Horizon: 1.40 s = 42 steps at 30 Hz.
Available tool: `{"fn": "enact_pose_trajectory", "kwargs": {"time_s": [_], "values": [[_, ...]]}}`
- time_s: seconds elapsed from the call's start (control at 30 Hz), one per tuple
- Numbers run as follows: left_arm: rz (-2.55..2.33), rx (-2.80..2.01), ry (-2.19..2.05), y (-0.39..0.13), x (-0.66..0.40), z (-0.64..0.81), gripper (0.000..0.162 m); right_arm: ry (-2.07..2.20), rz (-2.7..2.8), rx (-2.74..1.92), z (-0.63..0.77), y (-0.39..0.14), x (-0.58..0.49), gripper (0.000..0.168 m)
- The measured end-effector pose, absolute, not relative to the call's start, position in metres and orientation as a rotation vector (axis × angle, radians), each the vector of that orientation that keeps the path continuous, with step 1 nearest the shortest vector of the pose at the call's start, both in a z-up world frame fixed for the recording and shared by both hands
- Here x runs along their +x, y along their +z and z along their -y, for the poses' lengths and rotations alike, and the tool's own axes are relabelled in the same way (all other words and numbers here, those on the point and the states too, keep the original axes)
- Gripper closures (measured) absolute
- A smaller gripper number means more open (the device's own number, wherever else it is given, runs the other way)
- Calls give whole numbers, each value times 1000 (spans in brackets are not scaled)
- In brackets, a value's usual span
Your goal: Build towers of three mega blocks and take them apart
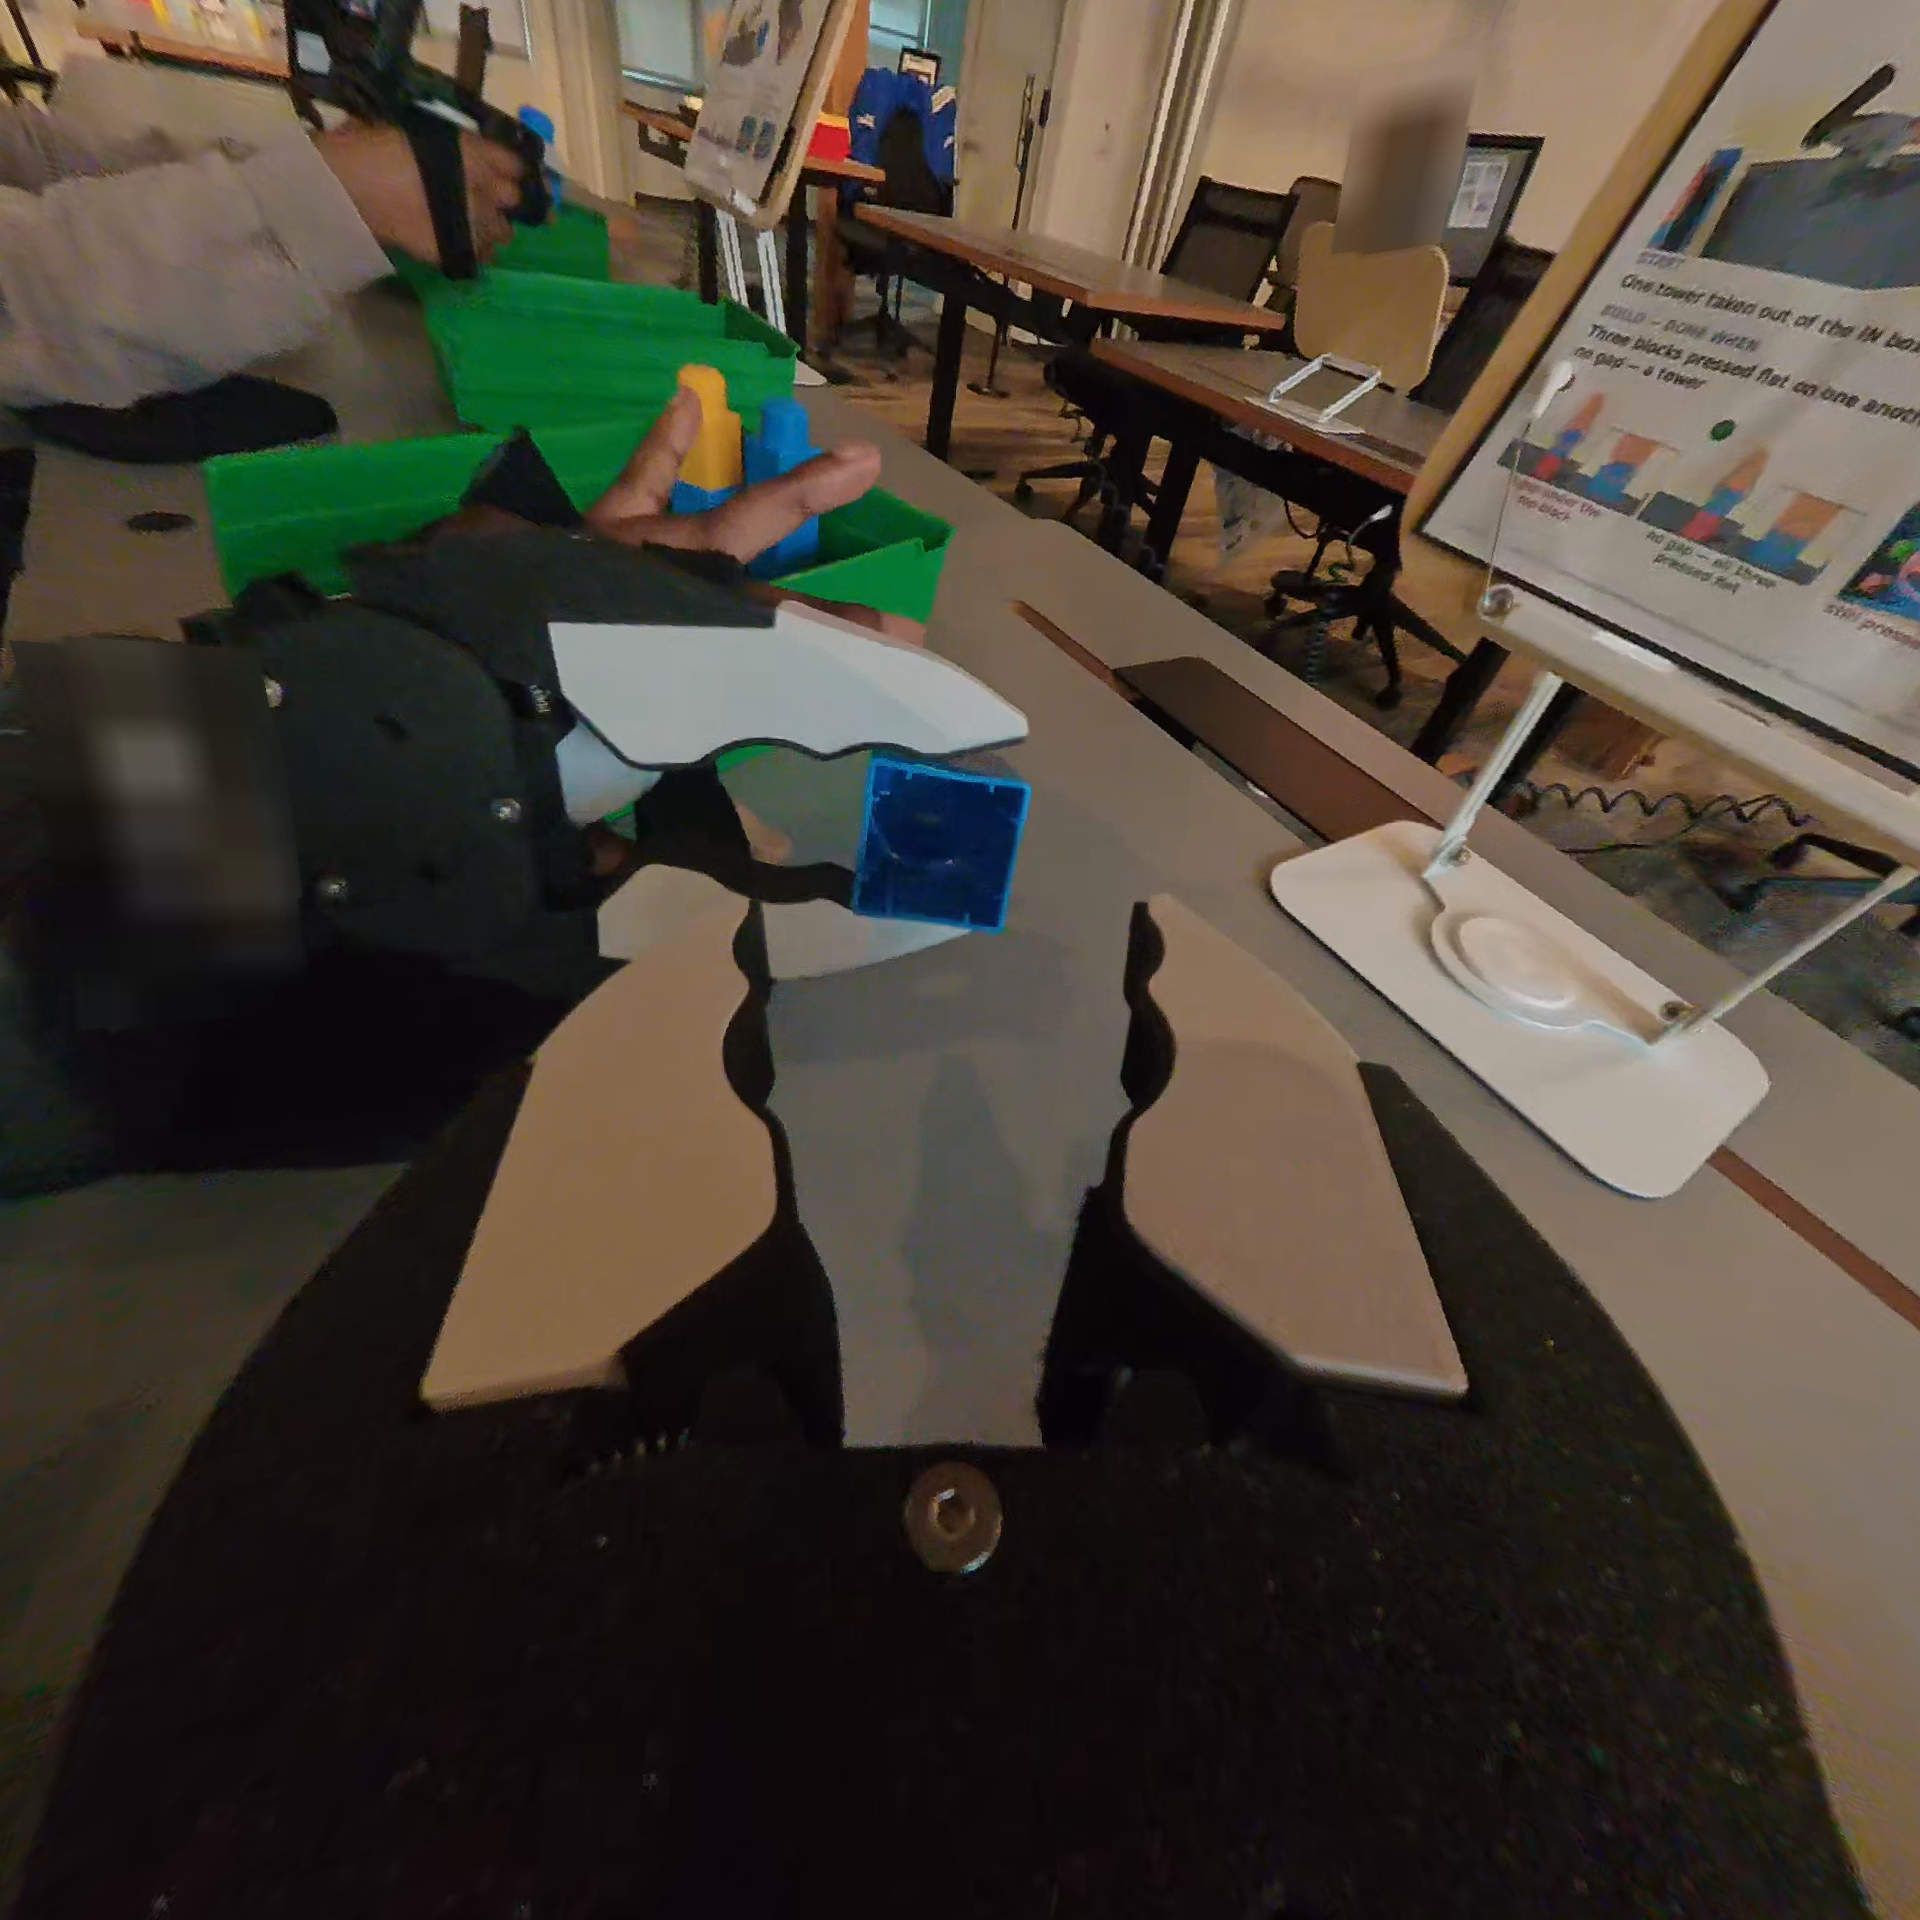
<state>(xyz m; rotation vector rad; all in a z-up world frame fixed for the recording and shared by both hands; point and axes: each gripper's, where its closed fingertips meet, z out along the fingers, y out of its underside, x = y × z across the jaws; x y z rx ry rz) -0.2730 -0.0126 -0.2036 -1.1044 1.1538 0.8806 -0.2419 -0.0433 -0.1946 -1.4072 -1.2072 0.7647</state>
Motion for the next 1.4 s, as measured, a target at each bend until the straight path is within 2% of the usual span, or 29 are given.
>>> {"fn": "enact_pose_trajectory", "kwargs": {"time_s": [0.33,0.4,0.57,0.67,0.77,1.17,1.4], "values": [[-1166,-1082,870,-203,-266,17,124,606,1294,-1384,41,-208,-272,112],[-1169,-1073,872,-203,-264,17,124,547,1267,-1368,36,-206,-268,127],[-1137,-1063,822,-200,-259,19,123,579,1251,-1366,37,-202,-263,129],[-1088,-1090,744,-197,-259,19,111,545,1221,-1355,33,-196,-256,130],[-1020,-1130,625,-191,-261,20,106,502,1166,-1353,26,-185,-240,130],[-623,-1273,7,-160,-287,21,98,66,761,-1515,4,-158,-42,129],[-539,-1291,-91,-156,-297,19,97,-277,546,-1790,13,-181,103,129]]}}
